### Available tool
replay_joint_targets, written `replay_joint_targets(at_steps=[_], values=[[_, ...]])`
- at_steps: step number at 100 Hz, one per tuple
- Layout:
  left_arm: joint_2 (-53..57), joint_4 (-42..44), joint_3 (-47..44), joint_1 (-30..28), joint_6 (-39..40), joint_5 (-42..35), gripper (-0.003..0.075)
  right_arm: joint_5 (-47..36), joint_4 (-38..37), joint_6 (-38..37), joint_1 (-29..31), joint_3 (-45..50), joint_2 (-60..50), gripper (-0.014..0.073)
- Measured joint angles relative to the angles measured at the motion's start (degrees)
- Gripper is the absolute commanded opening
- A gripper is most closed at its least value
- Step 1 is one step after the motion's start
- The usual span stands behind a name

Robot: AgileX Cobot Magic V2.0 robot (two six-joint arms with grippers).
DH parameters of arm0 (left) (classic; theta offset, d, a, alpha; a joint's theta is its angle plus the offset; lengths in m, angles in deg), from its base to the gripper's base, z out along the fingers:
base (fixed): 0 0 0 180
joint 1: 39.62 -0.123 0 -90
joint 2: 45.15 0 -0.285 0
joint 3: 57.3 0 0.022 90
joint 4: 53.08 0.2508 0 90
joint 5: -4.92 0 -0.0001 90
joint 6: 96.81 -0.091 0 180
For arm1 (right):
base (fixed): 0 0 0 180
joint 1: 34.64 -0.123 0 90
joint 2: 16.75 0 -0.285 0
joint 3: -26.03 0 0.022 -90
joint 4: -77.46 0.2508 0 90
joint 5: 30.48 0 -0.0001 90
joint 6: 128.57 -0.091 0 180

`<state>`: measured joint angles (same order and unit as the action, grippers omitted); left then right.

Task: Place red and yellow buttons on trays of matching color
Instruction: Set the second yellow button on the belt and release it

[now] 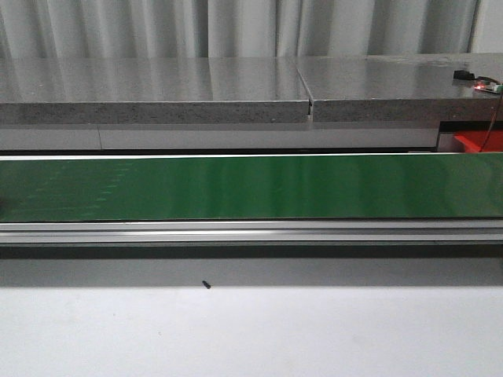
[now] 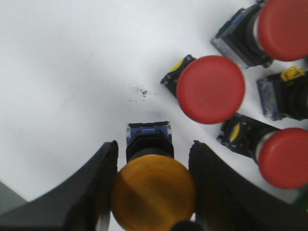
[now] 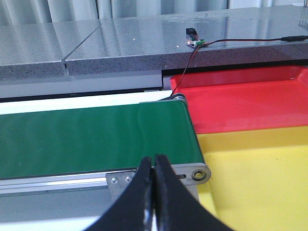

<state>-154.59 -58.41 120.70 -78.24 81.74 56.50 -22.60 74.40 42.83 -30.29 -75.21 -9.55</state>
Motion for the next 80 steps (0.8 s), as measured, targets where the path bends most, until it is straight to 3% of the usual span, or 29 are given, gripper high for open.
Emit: replay_joint_targets(at_steps=[25, 80], values=[[8.81, 0.13, 1.55, 2.09, -0.45, 2.87, 0.0104, 0.00, 0.00, 0.00, 0.00, 0.00, 0.00, -0.0066], [9.62, 0.88, 6.38, 18.16, -0.83, 6.67, 0.0104, 0.00, 0.00, 0.00, 0.00, 0.00, 0.00, -0.0066]])
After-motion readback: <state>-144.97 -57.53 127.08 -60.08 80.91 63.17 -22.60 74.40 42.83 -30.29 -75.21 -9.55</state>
